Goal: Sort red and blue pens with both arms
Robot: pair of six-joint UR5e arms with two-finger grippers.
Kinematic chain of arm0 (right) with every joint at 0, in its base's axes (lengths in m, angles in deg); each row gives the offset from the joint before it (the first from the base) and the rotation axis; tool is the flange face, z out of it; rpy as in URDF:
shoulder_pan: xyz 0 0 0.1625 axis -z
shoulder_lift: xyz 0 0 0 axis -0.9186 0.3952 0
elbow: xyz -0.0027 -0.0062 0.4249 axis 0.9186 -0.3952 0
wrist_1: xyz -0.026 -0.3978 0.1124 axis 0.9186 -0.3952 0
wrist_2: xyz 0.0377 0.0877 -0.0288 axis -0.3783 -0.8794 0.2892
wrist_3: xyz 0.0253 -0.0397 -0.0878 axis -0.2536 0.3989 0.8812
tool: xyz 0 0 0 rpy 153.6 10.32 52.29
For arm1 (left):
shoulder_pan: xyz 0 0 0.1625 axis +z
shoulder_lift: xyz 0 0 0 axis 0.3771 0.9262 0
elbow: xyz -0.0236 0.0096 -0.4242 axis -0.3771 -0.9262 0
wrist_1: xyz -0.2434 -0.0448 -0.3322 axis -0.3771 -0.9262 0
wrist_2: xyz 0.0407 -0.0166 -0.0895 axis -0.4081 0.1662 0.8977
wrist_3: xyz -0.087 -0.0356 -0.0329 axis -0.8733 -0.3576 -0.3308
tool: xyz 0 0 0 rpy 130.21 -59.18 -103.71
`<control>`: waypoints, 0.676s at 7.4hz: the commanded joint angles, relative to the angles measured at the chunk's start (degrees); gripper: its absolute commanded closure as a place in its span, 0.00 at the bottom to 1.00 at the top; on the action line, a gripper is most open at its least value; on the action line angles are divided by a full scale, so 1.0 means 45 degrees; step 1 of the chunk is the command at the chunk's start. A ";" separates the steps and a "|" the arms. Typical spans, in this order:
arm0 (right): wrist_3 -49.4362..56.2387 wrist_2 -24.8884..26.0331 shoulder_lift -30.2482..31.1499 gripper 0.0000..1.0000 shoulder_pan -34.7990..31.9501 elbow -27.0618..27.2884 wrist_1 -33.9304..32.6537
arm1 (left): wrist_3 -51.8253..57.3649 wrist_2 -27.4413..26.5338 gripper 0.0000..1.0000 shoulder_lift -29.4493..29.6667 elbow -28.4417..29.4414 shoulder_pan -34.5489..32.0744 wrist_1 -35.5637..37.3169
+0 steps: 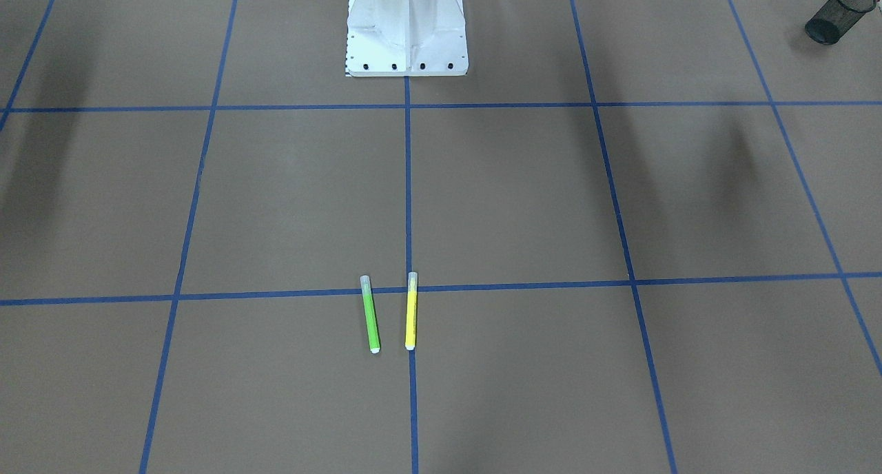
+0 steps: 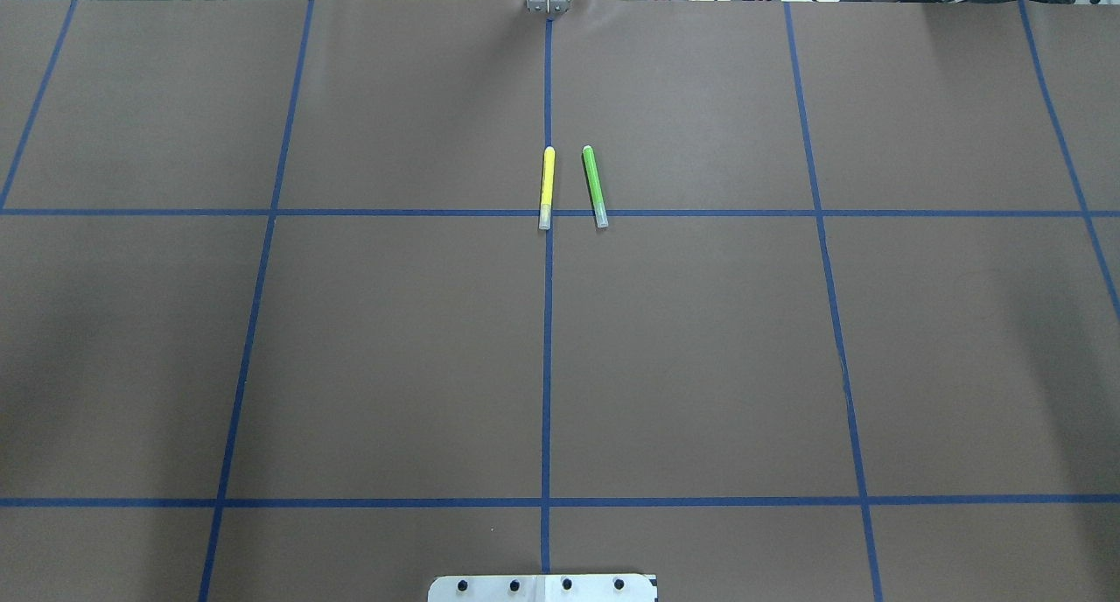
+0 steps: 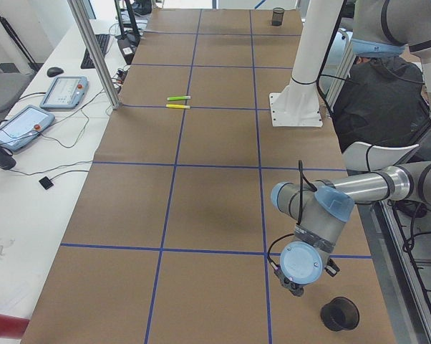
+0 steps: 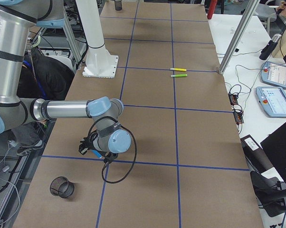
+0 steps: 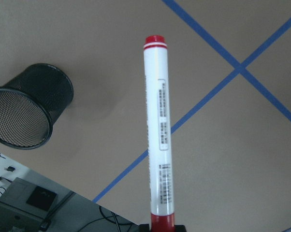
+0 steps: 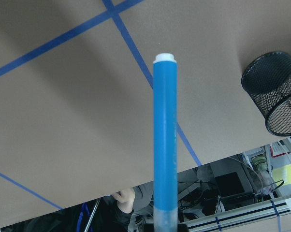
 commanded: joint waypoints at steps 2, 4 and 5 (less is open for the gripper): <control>0.1410 0.0153 0.0000 1.00 -0.0455 -0.0465 -0.1049 | 0.1036 -0.1616 1.00 0.0049 0.0434 -0.1439 0.1412; 0.1471 0.0329 0.0000 1.00 -0.0671 -0.0562 -0.1248 | 0.1017 -0.1877 1.00 0.0089 0.1286 -0.1912 0.1435; 0.1452 0.0291 -0.0019 1.00 -0.0672 -0.0582 -0.1365 | 0.1017 -0.1877 1.00 0.0263 0.2473 -0.2087 0.1416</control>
